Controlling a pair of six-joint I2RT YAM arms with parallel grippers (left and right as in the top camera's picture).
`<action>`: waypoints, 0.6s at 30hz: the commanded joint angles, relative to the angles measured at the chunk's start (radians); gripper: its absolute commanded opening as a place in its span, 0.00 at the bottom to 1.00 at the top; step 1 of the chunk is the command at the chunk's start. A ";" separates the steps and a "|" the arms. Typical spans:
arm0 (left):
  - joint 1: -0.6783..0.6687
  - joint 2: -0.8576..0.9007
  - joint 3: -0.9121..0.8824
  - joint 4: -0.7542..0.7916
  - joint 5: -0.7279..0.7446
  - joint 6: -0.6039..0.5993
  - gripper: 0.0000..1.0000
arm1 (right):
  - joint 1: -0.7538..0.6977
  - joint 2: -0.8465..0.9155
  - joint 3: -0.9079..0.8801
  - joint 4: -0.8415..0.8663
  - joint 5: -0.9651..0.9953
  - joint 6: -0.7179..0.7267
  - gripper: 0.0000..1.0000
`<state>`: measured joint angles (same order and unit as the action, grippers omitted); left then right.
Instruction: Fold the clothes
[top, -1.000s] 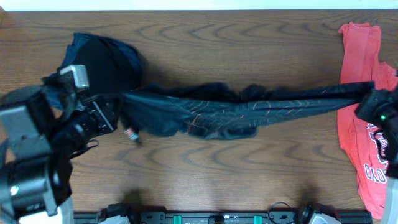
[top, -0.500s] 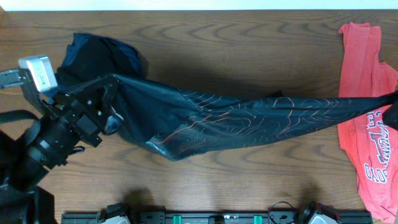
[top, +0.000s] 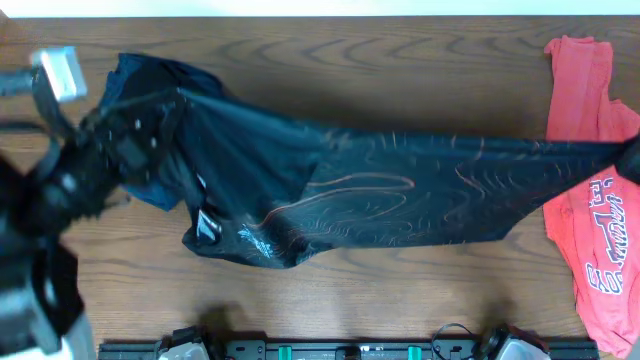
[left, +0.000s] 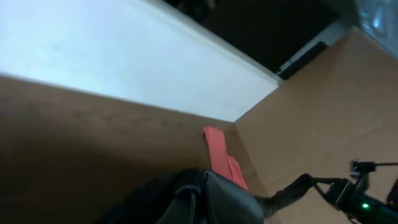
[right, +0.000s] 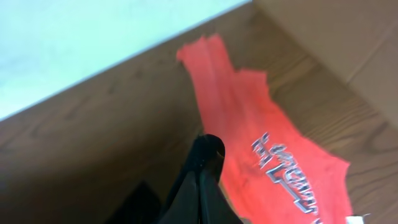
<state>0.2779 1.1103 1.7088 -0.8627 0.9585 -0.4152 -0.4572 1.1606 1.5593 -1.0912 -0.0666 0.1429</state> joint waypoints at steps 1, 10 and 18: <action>-0.019 0.143 0.009 0.019 -0.009 0.012 0.06 | 0.011 0.109 0.010 0.009 -0.047 -0.030 0.01; -0.129 0.590 0.011 0.413 -0.009 -0.052 0.06 | 0.113 0.473 0.011 0.269 -0.066 -0.018 0.01; -0.116 0.825 0.092 1.363 -0.032 -0.589 0.06 | 0.087 0.592 0.167 0.630 -0.072 0.226 0.01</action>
<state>0.1345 1.9530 1.7130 0.3283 0.9619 -0.7391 -0.3420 1.7893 1.6024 -0.5247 -0.1673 0.2634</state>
